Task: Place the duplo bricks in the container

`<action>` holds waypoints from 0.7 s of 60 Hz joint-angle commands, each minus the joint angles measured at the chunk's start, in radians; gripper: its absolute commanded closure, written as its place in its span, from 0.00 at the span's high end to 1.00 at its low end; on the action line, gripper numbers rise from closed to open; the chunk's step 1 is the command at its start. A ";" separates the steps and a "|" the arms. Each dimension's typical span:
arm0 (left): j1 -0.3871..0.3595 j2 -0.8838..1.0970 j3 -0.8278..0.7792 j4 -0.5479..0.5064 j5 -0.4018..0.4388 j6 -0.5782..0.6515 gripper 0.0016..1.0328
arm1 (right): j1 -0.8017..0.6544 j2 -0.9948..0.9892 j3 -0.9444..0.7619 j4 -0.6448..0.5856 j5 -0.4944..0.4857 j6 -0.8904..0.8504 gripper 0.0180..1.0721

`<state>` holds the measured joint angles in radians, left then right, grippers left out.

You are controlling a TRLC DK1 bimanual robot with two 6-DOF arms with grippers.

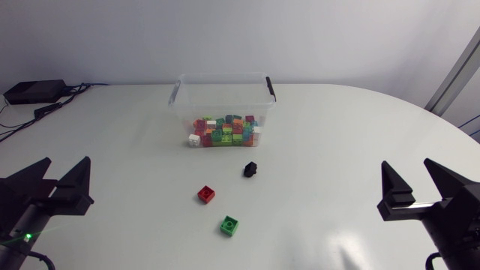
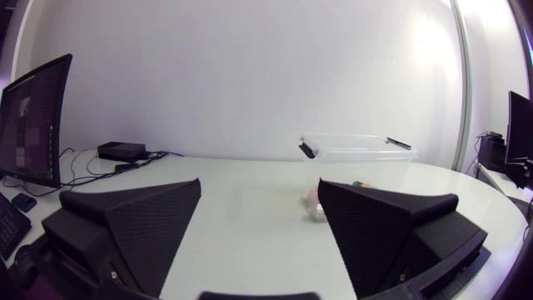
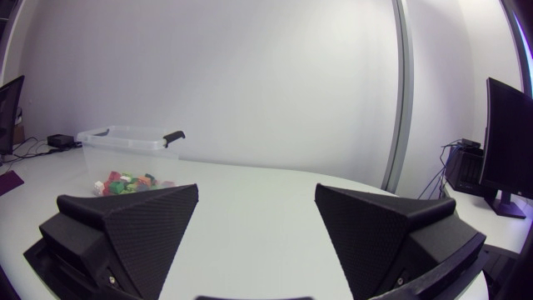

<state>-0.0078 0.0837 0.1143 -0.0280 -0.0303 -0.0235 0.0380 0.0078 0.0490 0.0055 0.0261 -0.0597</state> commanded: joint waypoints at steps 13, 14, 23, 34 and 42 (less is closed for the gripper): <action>-0.067 0.349 0.249 -0.055 0.010 0.020 0.94 | 0.059 0.322 0.189 0.062 -0.017 -0.020 0.96; -0.086 0.381 0.268 -0.059 0.010 0.020 0.94 | 0.062 0.353 0.201 0.060 -0.022 -0.022 0.96; -0.164 0.577 0.403 -0.121 0.010 0.045 0.93 | 0.059 0.560 0.296 0.042 -0.061 -0.023 0.96; -0.267 0.798 0.548 -0.224 0.009 0.129 0.90 | 0.059 0.696 0.334 0.022 -0.103 -0.023 0.96; -0.334 0.972 0.617 -0.265 0.009 0.283 0.90 | 0.059 0.798 0.376 -0.006 -0.117 -0.023 0.96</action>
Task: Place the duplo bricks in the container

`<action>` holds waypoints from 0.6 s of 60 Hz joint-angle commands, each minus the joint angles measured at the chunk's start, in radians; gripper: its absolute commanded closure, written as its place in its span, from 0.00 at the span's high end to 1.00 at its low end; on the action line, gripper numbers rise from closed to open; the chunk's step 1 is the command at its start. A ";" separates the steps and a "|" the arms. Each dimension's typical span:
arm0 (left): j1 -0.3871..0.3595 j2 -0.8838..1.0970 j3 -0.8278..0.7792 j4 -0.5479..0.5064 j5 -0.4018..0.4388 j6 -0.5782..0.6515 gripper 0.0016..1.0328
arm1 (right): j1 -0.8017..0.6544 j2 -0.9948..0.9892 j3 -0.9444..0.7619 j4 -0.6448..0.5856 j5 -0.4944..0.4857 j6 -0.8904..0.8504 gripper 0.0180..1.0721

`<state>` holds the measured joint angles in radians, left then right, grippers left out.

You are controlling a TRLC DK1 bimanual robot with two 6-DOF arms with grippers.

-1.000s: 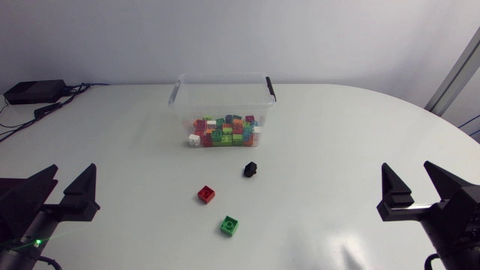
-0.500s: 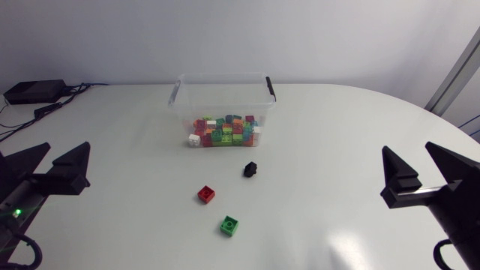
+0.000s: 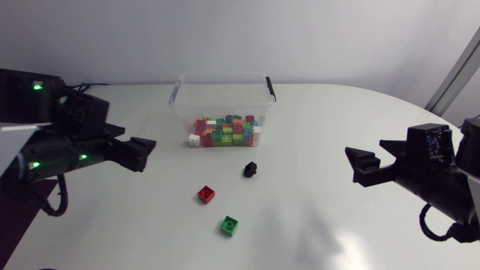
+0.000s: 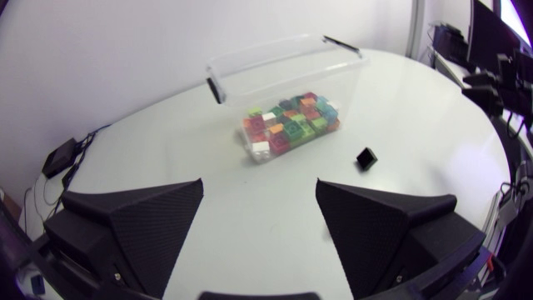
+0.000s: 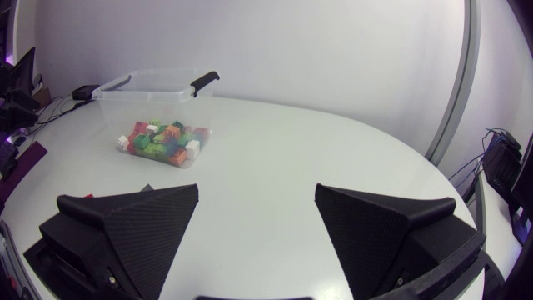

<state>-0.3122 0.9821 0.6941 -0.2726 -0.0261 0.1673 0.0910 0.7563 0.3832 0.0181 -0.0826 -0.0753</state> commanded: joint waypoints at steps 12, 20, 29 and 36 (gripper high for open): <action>-0.079 0.395 0.232 -0.211 0.002 0.219 0.90 | 0.006 0.192 0.141 -0.121 -0.017 -0.007 0.96; -0.125 0.609 0.381 -0.378 0.003 0.190 0.90 | 0.052 0.241 0.183 -0.170 -0.016 -0.043 0.96; -0.159 0.688 0.452 -0.453 0.009 0.120 0.90 | 0.059 0.344 0.235 -0.201 -0.045 -0.086 0.96; -0.183 0.748 0.499 -0.493 0.012 0.060 0.90 | 0.056 0.394 0.275 -0.205 -0.042 -0.113 0.96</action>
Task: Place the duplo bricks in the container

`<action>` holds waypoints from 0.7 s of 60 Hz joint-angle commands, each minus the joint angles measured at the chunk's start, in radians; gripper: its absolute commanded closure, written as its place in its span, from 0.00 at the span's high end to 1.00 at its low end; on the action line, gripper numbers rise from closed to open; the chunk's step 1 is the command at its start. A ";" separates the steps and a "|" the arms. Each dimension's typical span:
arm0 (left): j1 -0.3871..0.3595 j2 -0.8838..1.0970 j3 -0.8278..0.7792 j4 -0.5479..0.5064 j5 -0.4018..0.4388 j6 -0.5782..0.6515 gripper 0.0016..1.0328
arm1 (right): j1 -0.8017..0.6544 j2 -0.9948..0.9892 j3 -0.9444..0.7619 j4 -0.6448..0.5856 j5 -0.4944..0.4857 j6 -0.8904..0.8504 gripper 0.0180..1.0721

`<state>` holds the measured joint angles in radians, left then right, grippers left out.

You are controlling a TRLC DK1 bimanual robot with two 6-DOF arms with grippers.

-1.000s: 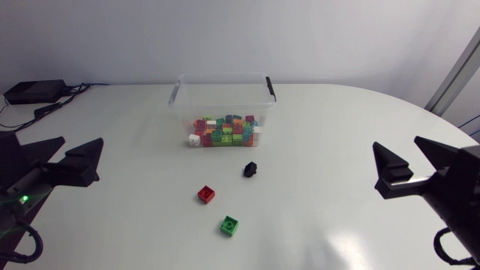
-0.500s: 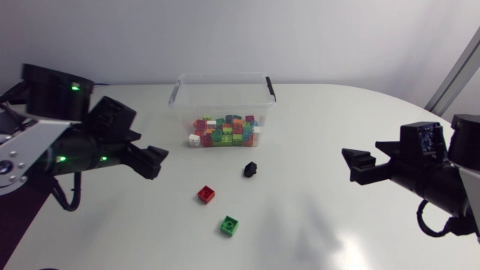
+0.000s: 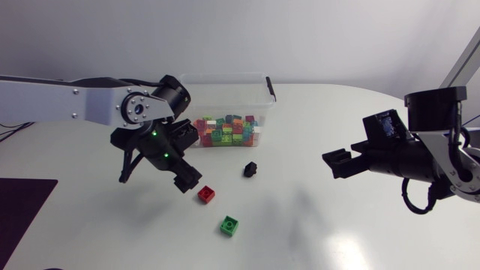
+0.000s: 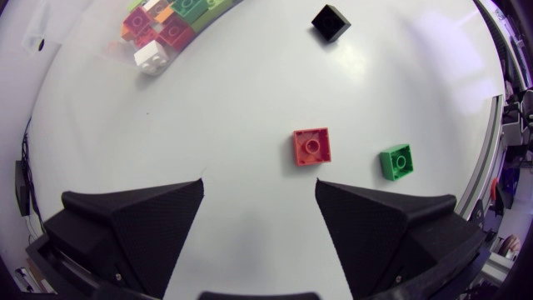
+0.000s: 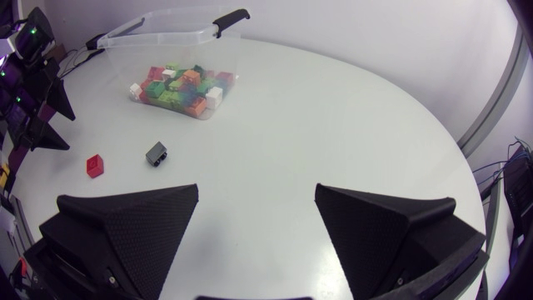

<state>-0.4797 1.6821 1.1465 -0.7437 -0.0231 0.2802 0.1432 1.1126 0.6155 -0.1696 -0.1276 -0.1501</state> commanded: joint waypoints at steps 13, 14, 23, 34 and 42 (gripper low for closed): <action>-0.066 0.146 0.082 -0.022 0.009 -0.115 0.86 | 0.050 0.072 0.076 -0.077 0.097 -0.269 0.96; -0.066 0.153 0.085 -0.022 0.009 -0.118 0.85 | 0.058 0.070 0.072 -0.071 0.097 -0.270 0.96; -0.076 0.222 0.122 -0.023 0.029 -0.156 0.80 | 0.099 0.127 0.121 -0.114 0.008 -0.292 0.96; -0.100 0.257 0.145 -0.023 0.035 -0.173 0.74 | 0.098 0.202 0.156 -0.116 -0.033 -0.305 0.95; -0.108 0.274 0.147 -0.025 0.049 -0.180 0.66 | 0.099 0.250 0.173 -0.107 -0.035 -0.312 0.95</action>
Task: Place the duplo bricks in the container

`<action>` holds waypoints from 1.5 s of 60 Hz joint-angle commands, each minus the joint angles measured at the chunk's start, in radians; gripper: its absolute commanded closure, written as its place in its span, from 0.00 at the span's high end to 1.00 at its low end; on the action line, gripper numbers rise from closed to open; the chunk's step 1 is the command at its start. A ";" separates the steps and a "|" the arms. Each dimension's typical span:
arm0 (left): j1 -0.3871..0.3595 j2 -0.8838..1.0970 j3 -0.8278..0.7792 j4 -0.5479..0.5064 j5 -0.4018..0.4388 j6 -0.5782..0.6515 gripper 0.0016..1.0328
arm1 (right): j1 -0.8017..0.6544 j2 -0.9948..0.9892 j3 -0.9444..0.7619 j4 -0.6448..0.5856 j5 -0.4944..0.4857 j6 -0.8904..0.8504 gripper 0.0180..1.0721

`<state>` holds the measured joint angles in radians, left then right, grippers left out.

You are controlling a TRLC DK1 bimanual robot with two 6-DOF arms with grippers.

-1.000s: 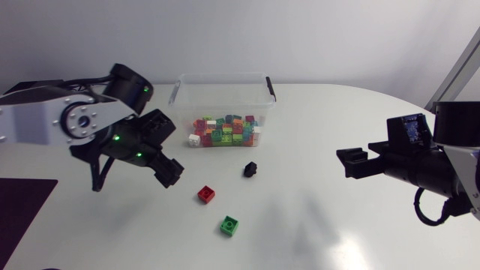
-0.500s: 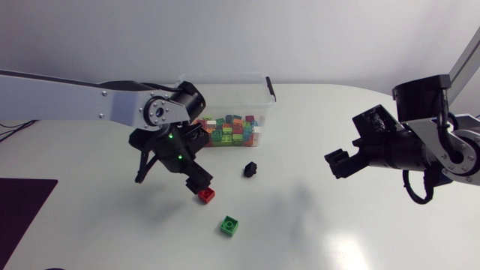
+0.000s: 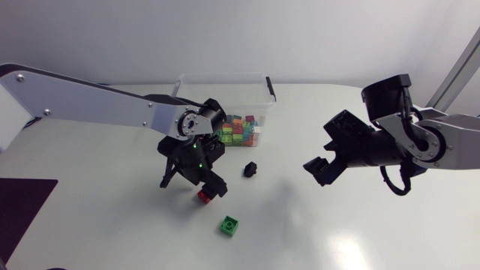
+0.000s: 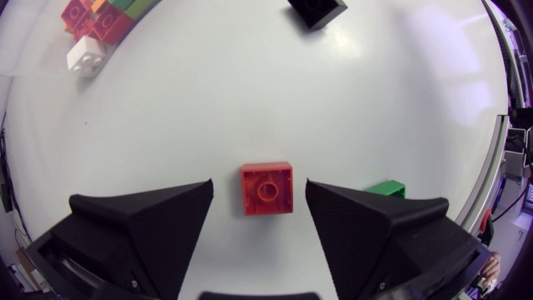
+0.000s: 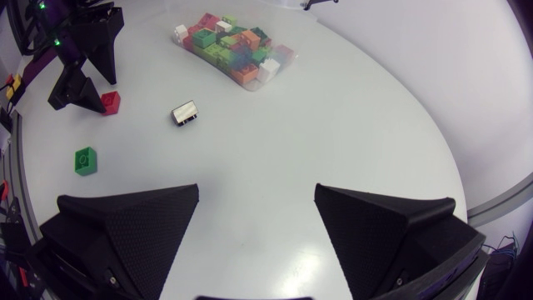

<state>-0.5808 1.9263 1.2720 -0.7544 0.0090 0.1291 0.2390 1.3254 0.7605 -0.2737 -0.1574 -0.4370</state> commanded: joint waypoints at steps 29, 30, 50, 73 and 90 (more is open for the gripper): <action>0.018 0.060 0.001 -0.026 0.049 -0.019 0.38 | 0.017 0.184 0.099 0.004 -0.108 -0.126 0.95; 0.018 0.062 0.003 -0.034 0.049 -0.016 0.35 | 0.020 0.196 0.105 0.001 -0.117 -0.138 0.95; 0.019 -0.108 -0.063 -0.034 0.066 0.095 0.33 | 0.112 0.360 0.234 -0.061 -0.266 -0.330 0.95; 0.082 -0.311 -0.043 -0.036 0.146 0.168 0.33 | 0.172 0.615 0.462 -0.114 -0.268 -0.402 0.92; 0.122 -0.345 0.015 -0.037 0.192 0.185 0.33 | 0.180 0.718 0.562 -0.168 -0.261 -0.422 0.89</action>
<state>-0.4751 1.6066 1.2427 -0.7818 0.1837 0.2924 0.4061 2.0037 1.2945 -0.4103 -0.4187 -0.8238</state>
